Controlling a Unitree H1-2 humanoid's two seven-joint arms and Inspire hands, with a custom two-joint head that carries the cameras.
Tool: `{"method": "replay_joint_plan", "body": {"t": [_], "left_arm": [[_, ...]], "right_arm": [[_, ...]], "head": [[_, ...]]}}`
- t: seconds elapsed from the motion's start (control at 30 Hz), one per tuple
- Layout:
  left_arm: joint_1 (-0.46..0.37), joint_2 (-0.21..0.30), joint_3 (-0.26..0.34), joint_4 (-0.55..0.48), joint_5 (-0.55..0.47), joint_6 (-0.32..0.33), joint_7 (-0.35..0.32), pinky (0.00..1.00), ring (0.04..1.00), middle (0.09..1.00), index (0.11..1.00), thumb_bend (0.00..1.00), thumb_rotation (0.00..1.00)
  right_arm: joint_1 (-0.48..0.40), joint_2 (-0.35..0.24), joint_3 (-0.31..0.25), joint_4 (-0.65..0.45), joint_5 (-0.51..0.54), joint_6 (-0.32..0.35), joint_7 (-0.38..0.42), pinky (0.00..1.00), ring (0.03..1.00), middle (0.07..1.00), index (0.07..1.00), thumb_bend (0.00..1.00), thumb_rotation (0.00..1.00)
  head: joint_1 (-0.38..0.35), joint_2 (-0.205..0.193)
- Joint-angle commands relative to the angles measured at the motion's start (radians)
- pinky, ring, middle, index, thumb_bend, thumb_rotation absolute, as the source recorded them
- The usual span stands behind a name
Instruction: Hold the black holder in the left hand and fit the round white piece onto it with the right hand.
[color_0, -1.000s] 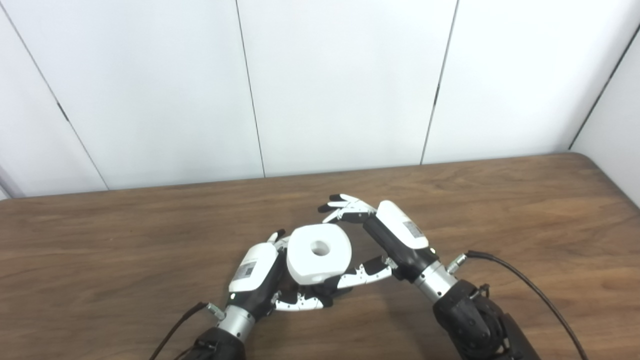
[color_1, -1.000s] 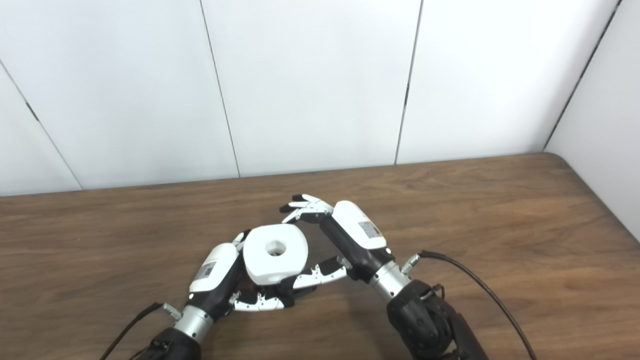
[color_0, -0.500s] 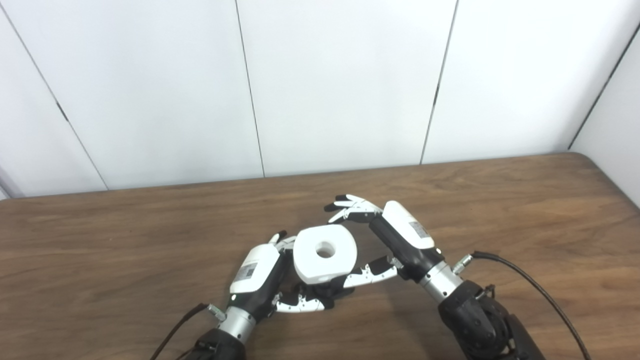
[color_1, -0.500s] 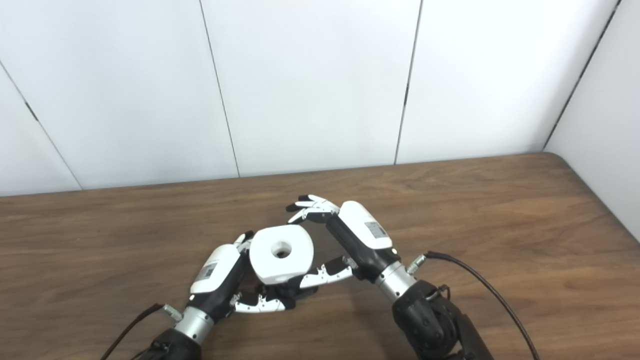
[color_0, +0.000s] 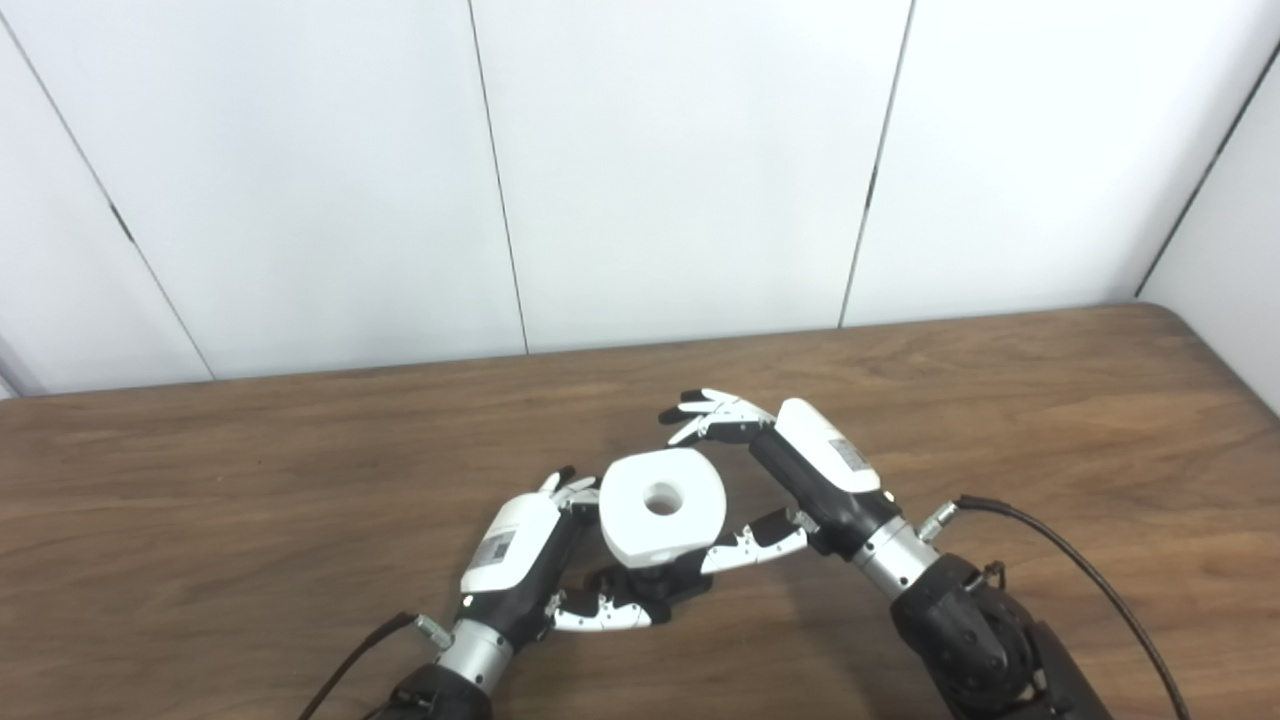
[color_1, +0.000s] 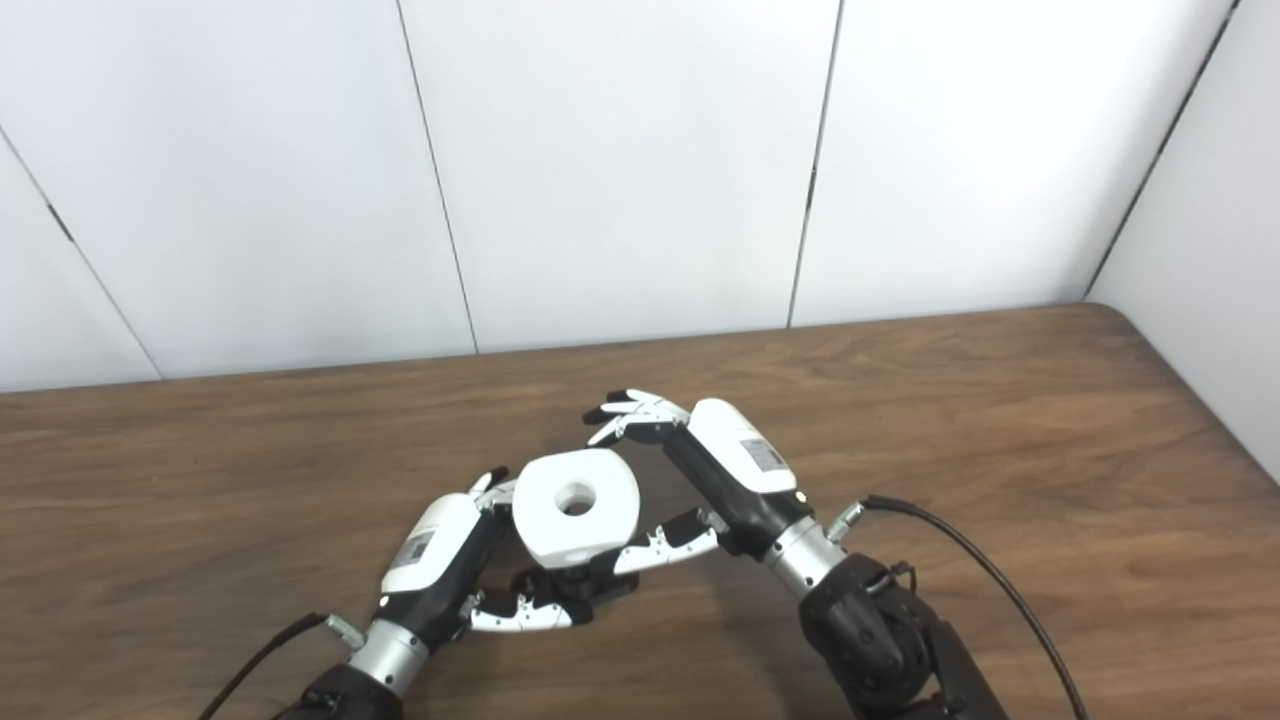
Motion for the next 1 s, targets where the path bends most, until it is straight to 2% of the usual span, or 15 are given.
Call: {"method": "replay_joint_plan", "body": {"t": [0.0,0.1,0.23,0.57,0.83,0.97], "left_arm": [[-0.002,0.001,-0.002,-0.027,0.003,0.007,-0.003,1.0,0.884,0.747,0.482,0.52,0.07],[-0.001,0.001,-0.002,-0.035,0.003,0.01,-0.005,1.0,0.883,0.747,0.482,0.52,0.06],[-0.001,0.002,-0.001,-0.039,0.003,0.012,-0.007,1.0,0.881,0.745,0.482,0.52,0.06],[-0.009,0.003,0.002,-0.037,0.001,0.016,-0.007,1.0,0.891,0.749,0.482,0.52,0.07],[-0.006,0.004,0.003,-0.057,0.004,0.028,-0.013,1.0,0.887,0.748,0.482,0.52,0.07],[-0.008,0.006,0.001,-0.062,0.006,0.033,-0.023,1.0,0.884,0.75,0.482,0.52,0.07]], "right_arm": [[-0.036,-0.007,-0.014,-0.049,0.017,-0.005,-0.005,0.73,0.896,0.809,0.554,0.45,0.27],[-0.032,-0.006,-0.017,-0.053,0.024,-0.006,-0.001,0.73,0.894,0.806,0.555,0.46,0.26],[-0.022,-0.007,-0.018,-0.064,0.028,0.008,0.012,0.74,0.901,0.811,0.557,0.45,0.28],[0.0,-0.004,-0.016,-0.049,0.028,-0.008,0.006,0.74,0.898,0.811,0.554,0.45,0.34],[0.009,-0.011,-0.021,-0.059,0.032,0.007,0.017,0.74,0.9,0.812,0.552,0.45,0.36],[0.015,-0.013,-0.024,-0.045,0.045,0.005,0.023,0.75,0.904,0.811,0.556,0.46,0.31]], "head": [[-0.002,0.016],[-0.004,0.025],[0.0,0.029],[0.004,0.033],[0.004,0.05],[0.004,0.05]]}}
